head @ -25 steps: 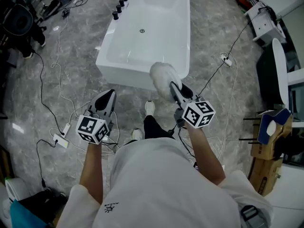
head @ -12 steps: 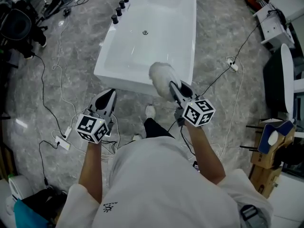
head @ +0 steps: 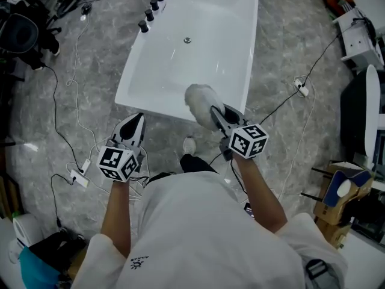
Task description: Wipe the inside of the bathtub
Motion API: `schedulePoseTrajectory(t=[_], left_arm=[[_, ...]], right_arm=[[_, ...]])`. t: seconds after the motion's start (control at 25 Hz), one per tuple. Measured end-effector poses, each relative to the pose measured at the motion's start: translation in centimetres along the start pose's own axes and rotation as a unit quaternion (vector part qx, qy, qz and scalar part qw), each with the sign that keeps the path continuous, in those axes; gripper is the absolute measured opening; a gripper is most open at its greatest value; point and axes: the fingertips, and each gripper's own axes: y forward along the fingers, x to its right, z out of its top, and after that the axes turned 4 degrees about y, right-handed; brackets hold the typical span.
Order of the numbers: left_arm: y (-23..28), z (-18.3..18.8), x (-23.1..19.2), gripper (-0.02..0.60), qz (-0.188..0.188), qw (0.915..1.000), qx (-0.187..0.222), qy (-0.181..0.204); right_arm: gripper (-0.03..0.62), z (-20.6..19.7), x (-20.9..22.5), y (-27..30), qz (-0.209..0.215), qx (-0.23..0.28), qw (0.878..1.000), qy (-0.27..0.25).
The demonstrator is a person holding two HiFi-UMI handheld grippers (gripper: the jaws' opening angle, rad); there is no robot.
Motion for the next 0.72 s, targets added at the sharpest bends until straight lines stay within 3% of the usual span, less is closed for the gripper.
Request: schedulePoseTrajectory(t=[0.2,0.48,0.72], left_arm=[[2.3,0.0,-0.7,0.012,0.013,0.9998,-0.012,-0.007],[3.2,-0.7,-2.5,0.011,0.028,0.9988,-0.03,-0.028],[4.6,-1.3,-5.0,0.012,0.012,0.9987,-0.039,-0.032]], right_arm=[[0.1,-0.5,2.4,2.7,0.023,-0.037,0.999,0.023],[0.1,-1.6,2.3,5.9,0.064,-0.075,0.995,0.005],[0.1,-2.3,1.5,9.2,0.076,-0.091,0.993,0.02]])
